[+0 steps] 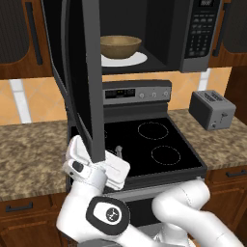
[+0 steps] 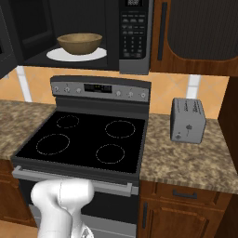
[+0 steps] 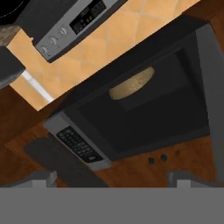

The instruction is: Open the microwave, place the bowl with waffle inside the microwave, then close the microwave door and turn it on.

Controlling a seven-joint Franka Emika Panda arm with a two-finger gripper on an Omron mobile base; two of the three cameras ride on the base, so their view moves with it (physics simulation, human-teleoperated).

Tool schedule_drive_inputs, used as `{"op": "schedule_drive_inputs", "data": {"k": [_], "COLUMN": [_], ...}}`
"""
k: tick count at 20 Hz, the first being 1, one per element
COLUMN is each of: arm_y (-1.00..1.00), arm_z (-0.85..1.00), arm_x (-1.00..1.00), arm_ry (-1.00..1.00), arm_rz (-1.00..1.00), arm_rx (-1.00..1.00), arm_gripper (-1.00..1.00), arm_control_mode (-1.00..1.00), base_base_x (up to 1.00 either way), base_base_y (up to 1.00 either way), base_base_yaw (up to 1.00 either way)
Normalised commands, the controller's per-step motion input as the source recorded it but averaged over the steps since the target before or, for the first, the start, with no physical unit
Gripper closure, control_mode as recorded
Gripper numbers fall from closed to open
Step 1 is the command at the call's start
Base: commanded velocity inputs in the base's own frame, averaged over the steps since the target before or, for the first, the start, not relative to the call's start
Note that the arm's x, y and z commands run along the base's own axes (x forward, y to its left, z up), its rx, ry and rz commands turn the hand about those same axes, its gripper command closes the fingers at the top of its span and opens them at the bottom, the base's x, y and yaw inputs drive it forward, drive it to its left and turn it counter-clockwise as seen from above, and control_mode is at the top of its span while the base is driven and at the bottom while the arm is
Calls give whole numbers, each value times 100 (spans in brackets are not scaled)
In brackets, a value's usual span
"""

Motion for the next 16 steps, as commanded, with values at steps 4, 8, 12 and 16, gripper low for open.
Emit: {"op": "schedule_drive_inputs", "data": {"k": [4,8,12,16], "arm_y": [83,81,49,9], "arm_z": [0,7,17,27], "arm_x": [-21,-6,0,10], "arm_ry": [-12,-16,-19,-17], "arm_rz": [0,0,0,-1], "arm_rx": [0,0,1,6], "arm_gripper": [-100,100,100,100], "arm_control_mode": [-100,-100,-100,-100], "base_base_x": [0,0,0,0], "base_base_y": [0,0,0,0], "base_base_yaw": [0,0,0,0]}}
